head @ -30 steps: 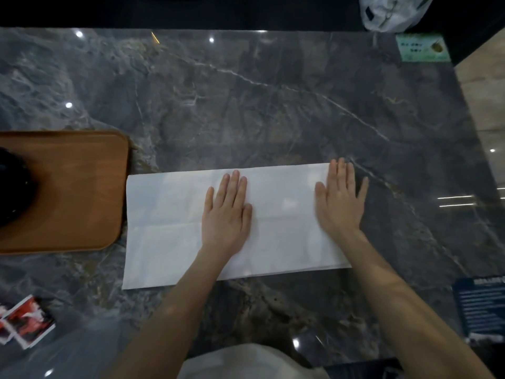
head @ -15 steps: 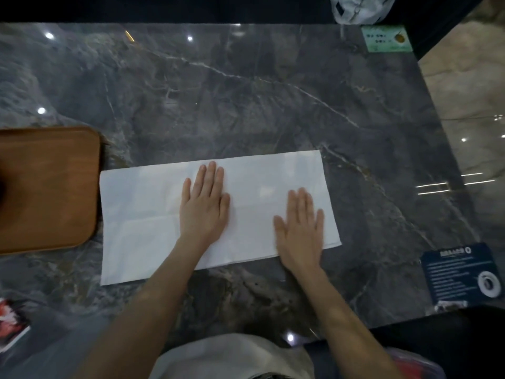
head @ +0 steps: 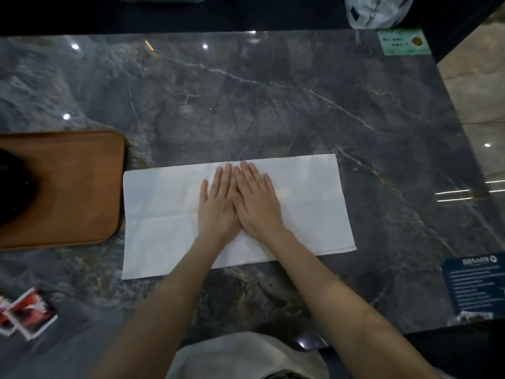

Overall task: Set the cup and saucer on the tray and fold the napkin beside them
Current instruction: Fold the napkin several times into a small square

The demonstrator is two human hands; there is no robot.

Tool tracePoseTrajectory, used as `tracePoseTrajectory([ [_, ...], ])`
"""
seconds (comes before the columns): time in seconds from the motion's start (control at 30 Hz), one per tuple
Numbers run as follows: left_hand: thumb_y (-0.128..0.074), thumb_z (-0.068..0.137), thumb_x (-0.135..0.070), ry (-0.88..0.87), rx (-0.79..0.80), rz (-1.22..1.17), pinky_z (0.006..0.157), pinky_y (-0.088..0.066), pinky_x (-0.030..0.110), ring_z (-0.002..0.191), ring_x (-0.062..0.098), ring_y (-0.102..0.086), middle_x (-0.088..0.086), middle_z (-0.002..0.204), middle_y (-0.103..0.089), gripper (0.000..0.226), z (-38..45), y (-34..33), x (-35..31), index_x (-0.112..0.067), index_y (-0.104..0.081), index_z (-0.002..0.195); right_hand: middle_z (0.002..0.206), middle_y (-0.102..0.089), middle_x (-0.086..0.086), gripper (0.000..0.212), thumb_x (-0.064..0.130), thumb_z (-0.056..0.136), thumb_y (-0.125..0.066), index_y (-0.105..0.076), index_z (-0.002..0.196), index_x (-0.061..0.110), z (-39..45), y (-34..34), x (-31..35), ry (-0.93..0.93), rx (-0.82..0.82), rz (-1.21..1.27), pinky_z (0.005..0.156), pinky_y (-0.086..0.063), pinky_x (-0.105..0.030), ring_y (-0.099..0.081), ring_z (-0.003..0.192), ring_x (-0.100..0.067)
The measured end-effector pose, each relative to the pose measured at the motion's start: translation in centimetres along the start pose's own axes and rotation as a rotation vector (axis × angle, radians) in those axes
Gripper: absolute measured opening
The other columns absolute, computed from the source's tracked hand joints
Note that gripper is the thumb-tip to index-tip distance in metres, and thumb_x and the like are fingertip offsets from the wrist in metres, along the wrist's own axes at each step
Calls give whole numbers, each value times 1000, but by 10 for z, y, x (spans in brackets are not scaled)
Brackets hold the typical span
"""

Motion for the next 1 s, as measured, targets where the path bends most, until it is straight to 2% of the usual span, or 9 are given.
tracePoseTrajectory([
  [0.07, -24, 95, -44, 13, 21, 1, 113, 12, 36, 142, 14, 15, 0, 157, 11, 67, 1, 2, 0, -17, 13, 145, 158, -1, -1, 55, 37, 97, -10, -2, 148, 17, 9, -10, 2, -12, 25, -41, 117, 6, -36, 5, 145, -13],
  [0.23, -21, 96, -41, 20, 37, -17, 115, 8, 37, 143, 15, 12, 0, 157, 10, 62, 1, 3, 4, -18, 9, 146, 158, -2, 1, 65, 43, 87, 4, -2, 147, 19, 7, -15, -2, -2, 18, -38, 115, 9, -35, 4, 144, -10],
  [0.37, -16, 98, -36, 222, -51, -91, 115, 3, 37, 144, 16, 2, 1, 158, -1, 54, 2, 13, 45, -17, -3, 147, 158, -6, -1, 65, 45, 89, -2, -6, 148, 17, 7, -16, -3, -11, 13, -87, 115, 7, -36, 0, 145, -12],
  [0.53, -19, 97, -33, 468, -63, -131, 118, -1, 38, 144, 22, 2, 10, 157, -1, 58, -16, 24, 117, -6, -4, 146, 158, -2, 0, 64, 46, 92, -12, -2, 148, 17, 6, -17, -3, -9, 23, -142, 115, 7, -38, 3, 145, -12],
  [0.6, -16, 96, -34, 443, -77, -145, 117, -2, 39, 144, 25, 0, 15, 156, -4, 60, -19, 27, 112, -2, -7, 145, 158, -3, 0, 64, 45, 91, -10, -3, 148, 17, 6, -17, -2, -7, 19, -152, 115, 6, -38, 2, 145, -13],
  [0.73, -6, 95, -39, 47, -99, -103, 112, -10, 47, 141, 27, -17, 15, 152, -23, 62, -38, 27, 57, -4, -21, 143, 158, -6, -1, 64, 44, 90, -7, -6, 148, 17, 7, -18, -2, -5, 0, -160, 115, 5, -38, -1, 145, -13],
  [0.8, -3, 96, -40, -30, -48, -98, 112, -11, 47, 140, 24, -14, 11, 152, -24, 60, -54, 15, 42, -10, -20, 144, 158, -5, -1, 64, 44, 90, -6, -5, 148, 16, 7, -18, -2, -4, 1, -170, 115, 6, -37, -1, 145, -13],
  [0.87, -7, 96, -40, 54, -38, -83, 115, -10, 44, 141, 23, -15, 10, 152, -25, 56, -66, 6, 51, -15, -20, 145, 158, -5, -1, 66, 45, 88, -3, -5, 148, 16, 7, -17, -2, -3, 7, -170, 115, 6, -37, -1, 145, -14],
  [1.0, -24, 92, -39, 306, -101, -44, 111, -18, 45, 138, 29, -30, 14, 149, -33, 57, -79, 2, 81, -12, -30, 142, 158, -5, 0, 63, 43, 91, -4, -6, 148, 17, 6, -15, -6, 39, 22, -133, 115, 6, -35, -1, 145, -13],
])
Point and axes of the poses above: each hand's wrist, its own z-axis towards the middle knuckle, its own y-axis out of the back of the hand, x = y × z, the point moved 3 cm from there along z, towards the middle knuckle
